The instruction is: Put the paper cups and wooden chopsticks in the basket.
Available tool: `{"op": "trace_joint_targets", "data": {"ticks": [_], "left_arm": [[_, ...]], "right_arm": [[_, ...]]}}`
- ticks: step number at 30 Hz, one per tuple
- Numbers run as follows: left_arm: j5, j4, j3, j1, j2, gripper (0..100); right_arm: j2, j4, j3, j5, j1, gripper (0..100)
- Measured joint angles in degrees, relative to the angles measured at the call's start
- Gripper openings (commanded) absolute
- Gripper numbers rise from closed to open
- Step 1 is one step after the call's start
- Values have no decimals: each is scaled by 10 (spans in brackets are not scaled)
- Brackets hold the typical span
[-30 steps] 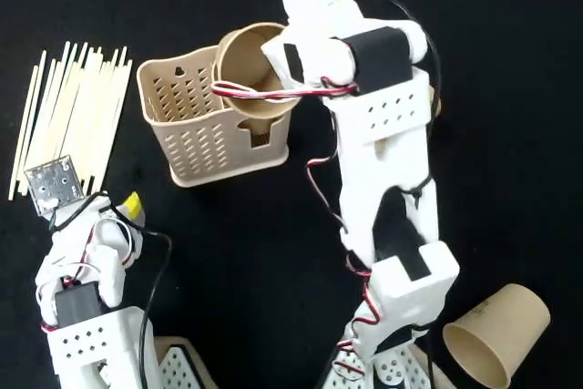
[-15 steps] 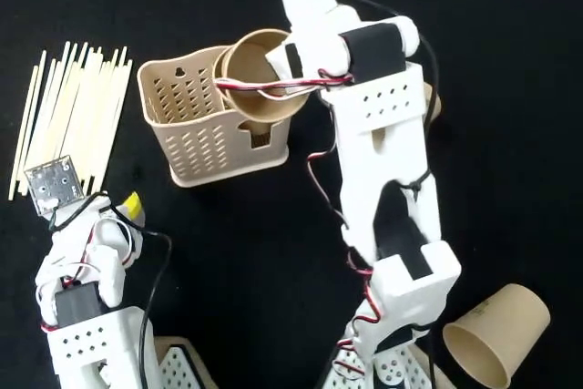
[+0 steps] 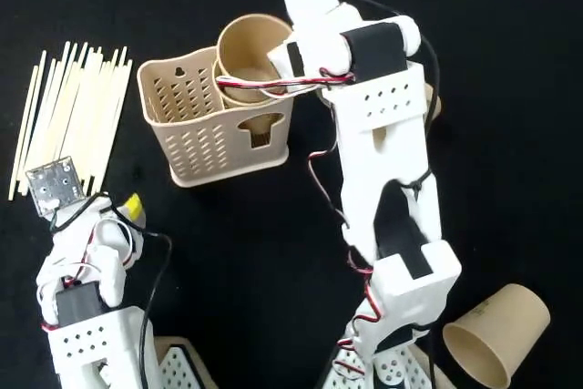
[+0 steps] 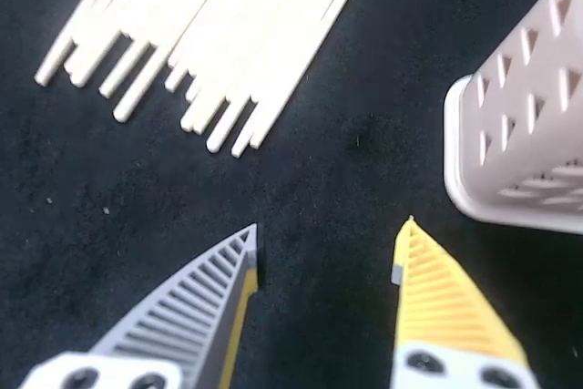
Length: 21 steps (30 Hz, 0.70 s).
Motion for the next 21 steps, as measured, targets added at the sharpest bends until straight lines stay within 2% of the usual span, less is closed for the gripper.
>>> {"op": "trace_joint_targets", "data": {"ticks": [5, 11, 17, 21], "left_arm": [[0, 0, 1, 0, 0, 238], [0, 0, 1, 0, 0, 238], [0, 0, 1, 0, 0, 238], [0, 0, 1, 0, 0, 240]], "right_arm": [[0, 4, -69, 2, 0, 300], [-7, 5, -84, 58, 34, 300], [-99, 5, 76, 155, 105, 300], [-190, 5, 244, 270, 145, 300]]}}
